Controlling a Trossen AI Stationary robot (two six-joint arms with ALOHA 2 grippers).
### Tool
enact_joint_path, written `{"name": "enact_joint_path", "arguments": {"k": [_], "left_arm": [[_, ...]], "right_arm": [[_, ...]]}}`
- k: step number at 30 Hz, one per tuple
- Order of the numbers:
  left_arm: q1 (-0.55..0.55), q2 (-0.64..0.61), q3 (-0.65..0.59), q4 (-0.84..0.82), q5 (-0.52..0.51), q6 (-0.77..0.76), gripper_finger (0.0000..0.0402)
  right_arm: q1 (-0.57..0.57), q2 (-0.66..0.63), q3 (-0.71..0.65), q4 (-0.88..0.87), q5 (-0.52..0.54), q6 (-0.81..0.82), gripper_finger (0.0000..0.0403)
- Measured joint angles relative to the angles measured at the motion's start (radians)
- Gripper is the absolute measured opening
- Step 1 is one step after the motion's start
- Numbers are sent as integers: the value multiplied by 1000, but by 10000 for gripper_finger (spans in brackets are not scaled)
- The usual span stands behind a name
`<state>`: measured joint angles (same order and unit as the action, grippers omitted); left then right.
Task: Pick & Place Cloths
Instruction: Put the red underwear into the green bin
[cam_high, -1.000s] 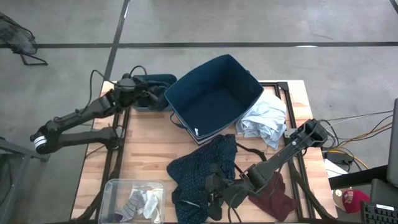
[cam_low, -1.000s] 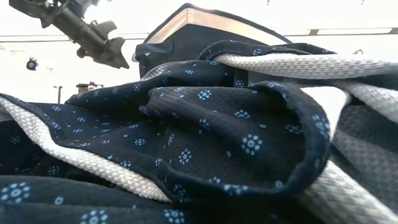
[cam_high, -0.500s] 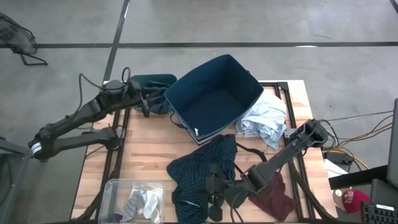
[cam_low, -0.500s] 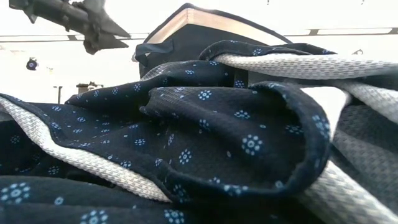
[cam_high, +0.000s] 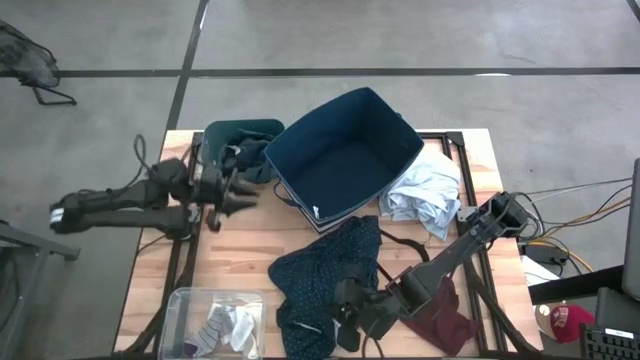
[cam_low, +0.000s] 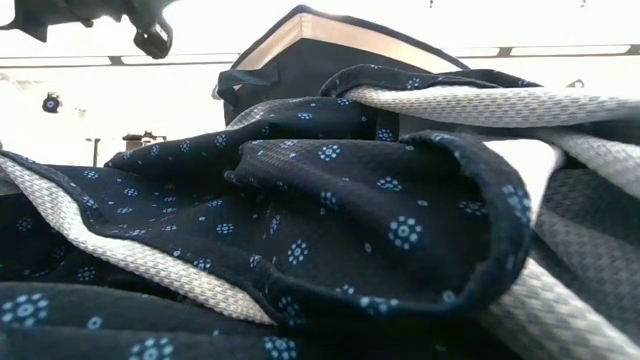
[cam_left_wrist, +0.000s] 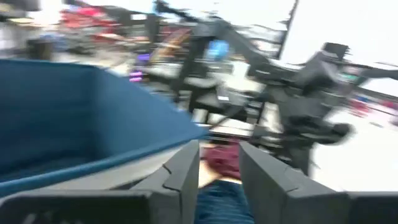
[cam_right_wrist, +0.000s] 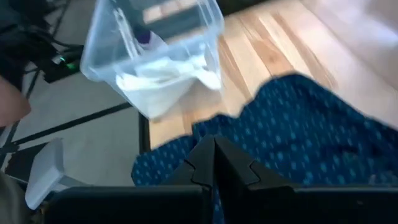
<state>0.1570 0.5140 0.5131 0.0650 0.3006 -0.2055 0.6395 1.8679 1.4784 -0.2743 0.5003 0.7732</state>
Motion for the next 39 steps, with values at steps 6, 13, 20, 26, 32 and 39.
{"name": "enact_joint_path", "arguments": {"k": [6,13,20,26,32,39], "left_arm": [[-268,17,-62,102,-112,46,81],[-578,109,-61,132,-456,143,63],[-727,263,-61,317,-451,213,65],[-728,407,-61,459,-451,208,67],[-728,527,-58,576,-406,209,68],[-729,573,-51,609,-390,207,67]], "right_arm": [[0,0,-2,-95,24,125,8],[-9,0,-22,-88,21,253,8],[-9,0,-24,-106,-86,275,11],[1,0,-30,-321,-192,543,54],[35,0,-30,-486,-327,783,123],[96,-1,-30,-726,-439,1058,194]]}}
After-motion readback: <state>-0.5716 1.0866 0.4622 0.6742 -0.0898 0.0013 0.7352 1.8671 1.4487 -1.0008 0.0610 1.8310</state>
